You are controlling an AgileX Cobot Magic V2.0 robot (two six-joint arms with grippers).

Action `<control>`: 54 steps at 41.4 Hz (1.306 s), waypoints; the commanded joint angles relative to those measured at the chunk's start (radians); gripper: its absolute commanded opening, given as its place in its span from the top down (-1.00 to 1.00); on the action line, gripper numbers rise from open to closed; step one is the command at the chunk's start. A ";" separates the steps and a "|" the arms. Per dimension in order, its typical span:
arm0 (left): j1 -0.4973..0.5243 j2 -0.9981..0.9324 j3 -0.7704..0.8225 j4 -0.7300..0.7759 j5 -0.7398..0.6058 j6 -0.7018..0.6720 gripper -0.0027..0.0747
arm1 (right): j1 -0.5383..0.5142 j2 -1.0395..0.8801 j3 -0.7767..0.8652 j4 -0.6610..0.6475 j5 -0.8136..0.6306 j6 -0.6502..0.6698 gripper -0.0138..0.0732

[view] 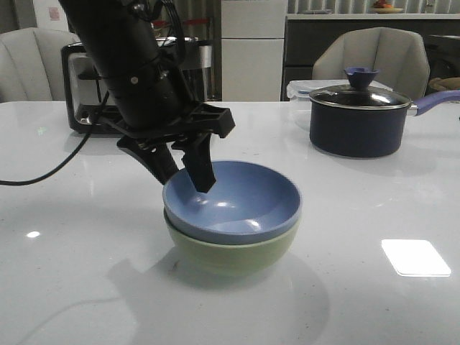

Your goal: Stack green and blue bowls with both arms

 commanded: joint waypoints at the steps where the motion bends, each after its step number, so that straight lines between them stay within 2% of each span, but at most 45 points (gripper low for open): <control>1: -0.010 -0.129 -0.043 0.027 -0.017 0.002 -0.10 | 0.000 -0.006 -0.027 -0.003 -0.061 -0.013 -0.29; 13: -0.010 -0.405 0.027 0.117 0.011 0.002 -0.06 | 0.000 -0.006 -0.027 -0.003 -0.061 -0.013 -0.29; 35: -0.010 -0.979 0.511 0.142 -0.025 0.002 -0.06 | 0.000 -0.006 -0.027 -0.003 -0.065 -0.013 -0.29; 49: -0.010 -1.176 0.697 0.144 -0.031 0.002 -0.06 | 0.000 -0.006 -0.026 -0.001 -0.044 -0.012 -0.29; 54: -0.010 -1.196 0.720 0.176 -0.029 -0.061 -0.06 | 0.000 -0.004 -0.026 0.003 -0.025 -0.012 -0.29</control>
